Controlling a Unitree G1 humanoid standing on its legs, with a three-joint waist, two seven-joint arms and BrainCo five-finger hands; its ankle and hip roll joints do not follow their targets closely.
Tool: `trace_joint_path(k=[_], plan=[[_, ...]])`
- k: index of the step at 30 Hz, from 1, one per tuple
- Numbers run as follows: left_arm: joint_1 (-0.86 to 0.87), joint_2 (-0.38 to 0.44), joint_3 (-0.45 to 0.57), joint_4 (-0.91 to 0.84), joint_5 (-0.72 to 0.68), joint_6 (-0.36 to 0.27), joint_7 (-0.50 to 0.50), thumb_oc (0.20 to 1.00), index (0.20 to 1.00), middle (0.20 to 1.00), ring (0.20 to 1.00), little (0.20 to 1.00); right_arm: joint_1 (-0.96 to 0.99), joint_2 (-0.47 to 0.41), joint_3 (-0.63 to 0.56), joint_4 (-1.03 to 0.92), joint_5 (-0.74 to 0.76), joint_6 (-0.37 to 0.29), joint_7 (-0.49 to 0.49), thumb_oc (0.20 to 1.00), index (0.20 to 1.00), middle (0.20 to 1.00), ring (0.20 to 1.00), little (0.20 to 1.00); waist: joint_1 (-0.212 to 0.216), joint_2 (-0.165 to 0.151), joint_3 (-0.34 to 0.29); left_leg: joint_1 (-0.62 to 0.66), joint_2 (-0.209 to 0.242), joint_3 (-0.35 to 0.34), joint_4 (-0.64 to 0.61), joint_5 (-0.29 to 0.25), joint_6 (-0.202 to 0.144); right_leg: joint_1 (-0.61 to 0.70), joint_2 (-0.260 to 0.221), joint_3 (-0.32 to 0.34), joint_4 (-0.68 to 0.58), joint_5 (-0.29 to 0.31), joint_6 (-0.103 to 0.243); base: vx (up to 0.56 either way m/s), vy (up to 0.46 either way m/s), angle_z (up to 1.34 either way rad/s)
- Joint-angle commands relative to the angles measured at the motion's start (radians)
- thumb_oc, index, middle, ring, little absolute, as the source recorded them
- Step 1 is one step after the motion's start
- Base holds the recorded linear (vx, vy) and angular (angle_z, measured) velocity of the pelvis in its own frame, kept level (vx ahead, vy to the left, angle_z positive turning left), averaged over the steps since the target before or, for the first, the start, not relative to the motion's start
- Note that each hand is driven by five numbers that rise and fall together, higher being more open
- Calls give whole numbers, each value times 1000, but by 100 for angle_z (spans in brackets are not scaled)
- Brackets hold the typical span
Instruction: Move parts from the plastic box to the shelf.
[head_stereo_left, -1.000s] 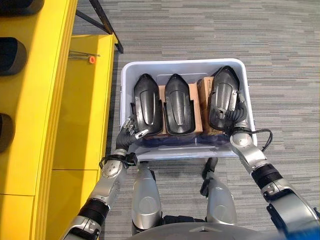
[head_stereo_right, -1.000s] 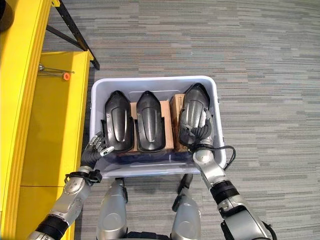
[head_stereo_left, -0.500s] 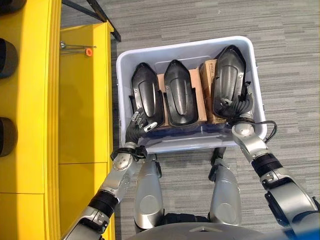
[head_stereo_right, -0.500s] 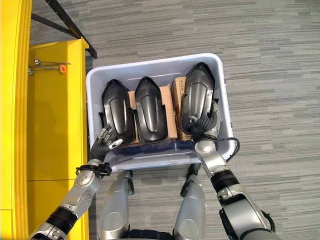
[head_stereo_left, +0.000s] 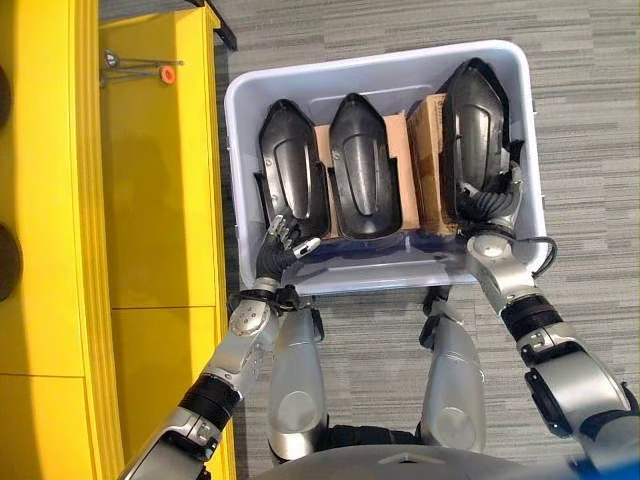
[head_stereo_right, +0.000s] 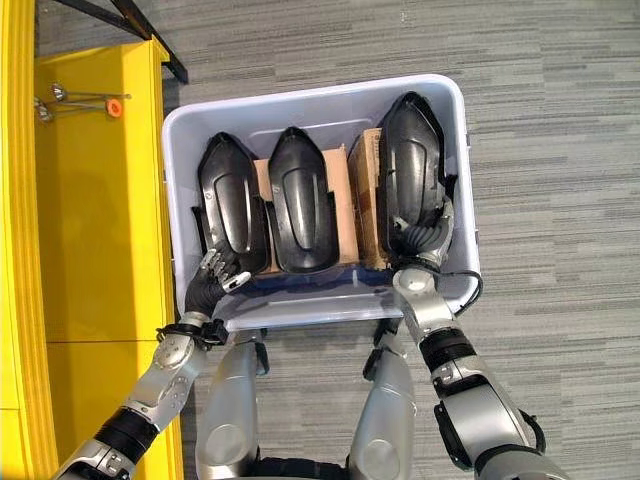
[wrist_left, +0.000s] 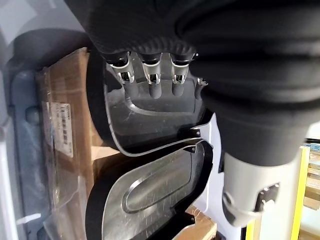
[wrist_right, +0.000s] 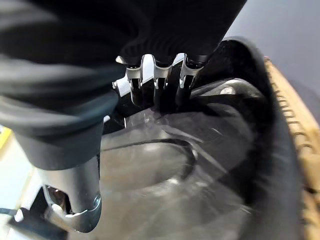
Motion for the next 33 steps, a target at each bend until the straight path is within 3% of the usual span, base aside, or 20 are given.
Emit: trace_joint_path(k=[1, 2, 3, 10, 15, 19, 22, 27, 29, 33], plan=[[34, 0, -17, -104, 1, -42, 5, 1000, 1000, 1000, 1000, 1000, -4, -24, -12, -33, -47, -29, 53, 1000, 1000, 1000, 1000, 1000, 8, 21, -18, -40, -26, -21, 48, -34, 48, -33, -1, 45, 82, -55, -14, 17, 42, -4], [34, -3, -18, -105, -7, -42, 1, 1000, 1000, 1000, 1000, 1000, -5, -28, -2, -41, -56, -28, 75, 1000, 1000, 1000, 1000, 1000, 8, 23, -18, -42, -27, -20, 50, -35, 49, -36, -2, 46, 83, -56, -15, 43, 55, -4], [41, -1, -13, -106, -17, -40, -3, 1000, 1000, 1000, 1000, 1000, -3, -33, 37, -69, -56, -17, 177, 1000, 1000, 1000, 1000, 1000, 9, 28, -18, -49, -30, -16, 64, -39, 50, -44, -7, 43, 93, -58, -18, 44, 49, -1], [61, 18, 15, -110, -23, -25, -25, 1000, 1000, 1000, 1000, 1000, -8, -1, 85, -107, 21, -9, 306, 1000, 1000, 1000, 1000, 1000, 24, 27, -18, -48, -32, -16, 72, -39, 50, -40, -9, 34, 105, -62, -20, 30, 0, 2], [73, 19, 20, -112, -12, -23, -32, 1000, 1000, 1000, 1000, 1000, -6, 38, 138, -140, 85, 41, 358, 1000, 1000, 1000, 1000, 1000, 35, 22, -18, -52, -31, -20, 82, -39, 50, -42, -7, 32, 116, -65, -23, 6, -4, 0], [76, 20, 18, -111, -11, -24, -36, 1000, 1000, 1000, 1000, 1000, -5, 58, 152, -135, 120, 37, 352, 1000, 1000, 1000, 1000, 1000, 40, 20, -18, -48, -30, -17, 82, -39, 49, -36, -5, 29, 113, -64, -24, 0, 0, 0], [75, 19, 12, -111, -5, -22, -38, 1000, 1000, 1000, 1000, 1000, -13, 78, 148, -122, 94, 28, 220, 1000, 1000, 1000, 1000, 1000, 43, 18, -18, -45, -28, -15, 83, -40, 49, -33, -3, 27, 114, -63, -24, 0, 0, 0], [73, 3, -4, -115, 17, -39, -12, 1000, 1000, 1000, 1000, 1000, -26, 70, 108, -108, -75, -105, 61, 1000, 1000, 1000, 1000, 1000, 36, 23, -18, -43, -28, -10, 78, -40, 51, -32, -1, 31, 108, -61, -22, 0, 19, 0], [64, 2, -18, -118, 115, -45, 53, 1000, 1000, 1000, 1000, 1000, -29, 70, 96, -140, -155, -161, -46, 1000, 1000, 1000, 1000, 1000, 30, 27, -18, -44, -29, -9, 78, -40, 53, -36, -1, 36, 111, -61, -21, -2, 57, -2], [48, 1, -51, -112, 133, -51, 89, 1000, 1000, 1000, 1000, 1000, -41, 50, 44, -158, -206, -139, -181, 1000, 1000, 1000, 1000, 1000, 18, 39, -18, -35, -34, -8, 76, -42, 53, -32, -3, 43, 112, -64, -23, 9, 83, -2]])
